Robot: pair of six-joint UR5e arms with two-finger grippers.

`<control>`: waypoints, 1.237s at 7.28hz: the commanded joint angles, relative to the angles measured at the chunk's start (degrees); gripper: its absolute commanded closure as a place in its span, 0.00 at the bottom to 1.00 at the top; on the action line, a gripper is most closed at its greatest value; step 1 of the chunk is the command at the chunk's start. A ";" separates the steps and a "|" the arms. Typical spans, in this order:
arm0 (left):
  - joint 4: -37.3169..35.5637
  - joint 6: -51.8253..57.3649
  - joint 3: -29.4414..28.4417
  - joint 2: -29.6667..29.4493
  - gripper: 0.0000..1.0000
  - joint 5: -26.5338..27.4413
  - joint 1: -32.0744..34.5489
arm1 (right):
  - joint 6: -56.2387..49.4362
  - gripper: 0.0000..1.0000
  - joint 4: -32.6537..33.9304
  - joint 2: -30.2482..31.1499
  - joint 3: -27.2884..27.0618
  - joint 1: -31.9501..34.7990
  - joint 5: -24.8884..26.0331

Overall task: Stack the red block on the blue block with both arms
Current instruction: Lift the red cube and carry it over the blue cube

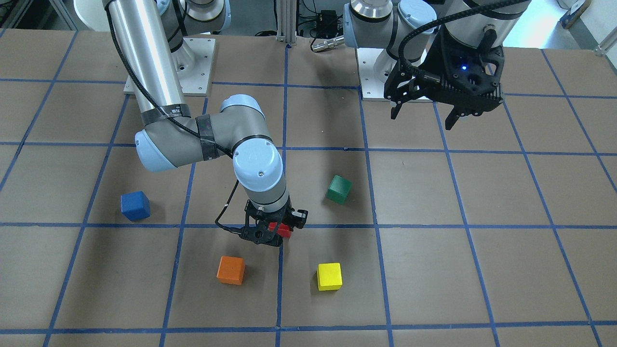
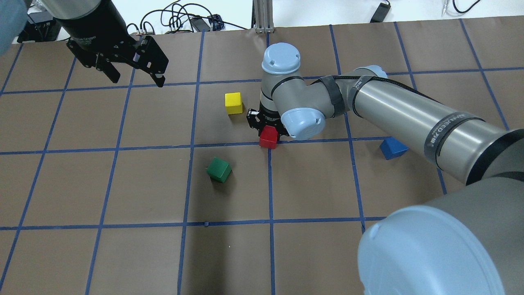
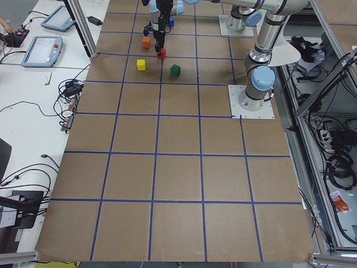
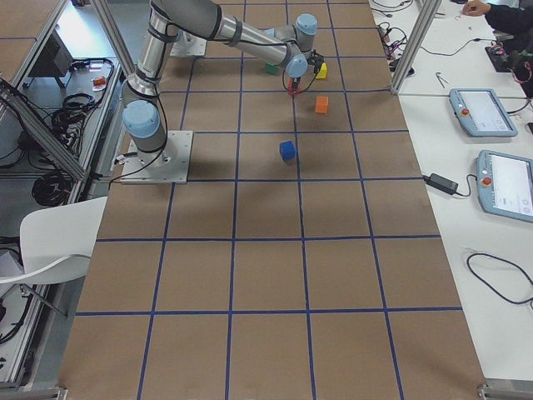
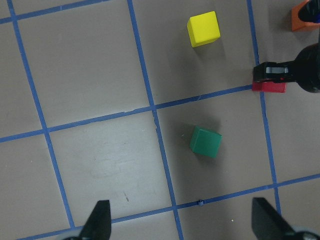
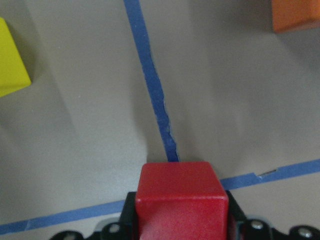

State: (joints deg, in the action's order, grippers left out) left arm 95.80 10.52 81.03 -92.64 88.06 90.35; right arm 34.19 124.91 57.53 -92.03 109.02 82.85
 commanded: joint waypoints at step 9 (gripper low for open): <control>0.09 0.20 0.09 0.00 0.00 -0.08 0.00 | -26.59 1.00 -36.93 13.48 9.51 -18.31 5.99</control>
State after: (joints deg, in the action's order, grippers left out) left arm 95.89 10.72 81.11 -92.63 87.99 90.35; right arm 11.99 88.83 70.59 -81.35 92.47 87.24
